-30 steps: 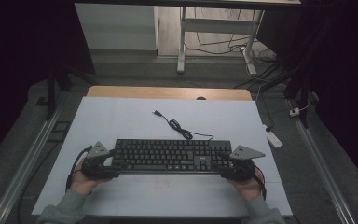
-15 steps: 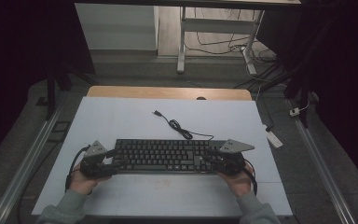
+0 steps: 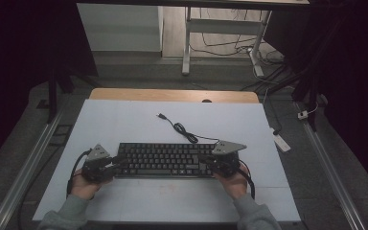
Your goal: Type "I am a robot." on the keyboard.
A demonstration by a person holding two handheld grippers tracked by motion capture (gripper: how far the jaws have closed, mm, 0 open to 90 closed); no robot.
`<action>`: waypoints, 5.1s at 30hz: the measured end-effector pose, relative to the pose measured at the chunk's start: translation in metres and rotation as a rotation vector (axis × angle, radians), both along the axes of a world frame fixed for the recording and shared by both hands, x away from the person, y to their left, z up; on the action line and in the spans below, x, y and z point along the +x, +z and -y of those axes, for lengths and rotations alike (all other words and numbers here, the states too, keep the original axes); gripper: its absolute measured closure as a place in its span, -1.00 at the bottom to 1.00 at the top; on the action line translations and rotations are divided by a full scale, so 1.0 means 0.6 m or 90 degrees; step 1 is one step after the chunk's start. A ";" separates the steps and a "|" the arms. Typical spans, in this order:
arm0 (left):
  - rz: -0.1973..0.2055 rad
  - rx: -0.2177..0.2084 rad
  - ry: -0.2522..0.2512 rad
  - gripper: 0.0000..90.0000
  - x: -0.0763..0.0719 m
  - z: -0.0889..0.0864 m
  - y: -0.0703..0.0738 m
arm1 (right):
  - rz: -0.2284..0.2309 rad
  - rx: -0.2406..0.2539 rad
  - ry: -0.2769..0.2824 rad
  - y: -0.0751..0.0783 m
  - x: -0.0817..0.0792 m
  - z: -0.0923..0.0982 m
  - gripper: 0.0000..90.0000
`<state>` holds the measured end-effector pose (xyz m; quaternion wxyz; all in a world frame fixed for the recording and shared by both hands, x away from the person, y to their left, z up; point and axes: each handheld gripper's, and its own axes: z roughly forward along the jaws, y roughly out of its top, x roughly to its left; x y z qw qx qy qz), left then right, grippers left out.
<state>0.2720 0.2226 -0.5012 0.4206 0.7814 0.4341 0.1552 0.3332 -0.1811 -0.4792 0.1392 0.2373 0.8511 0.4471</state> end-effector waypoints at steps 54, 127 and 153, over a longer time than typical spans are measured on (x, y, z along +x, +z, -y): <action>-0.062 0.081 0.017 0.97 0.028 0.000 -0.044 | -0.048 -0.029 0.038 -0.043 0.067 -0.150 0.94; -0.034 0.004 0.018 -0.15 0.023 -0.010 -0.022 | -0.020 -0.008 -0.034 -0.024 0.019 -0.017 0.31; -0.022 -0.003 -0.092 0.39 0.025 0.067 -0.003 | -0.020 -0.008 -0.039 -0.026 0.022 -0.009 0.32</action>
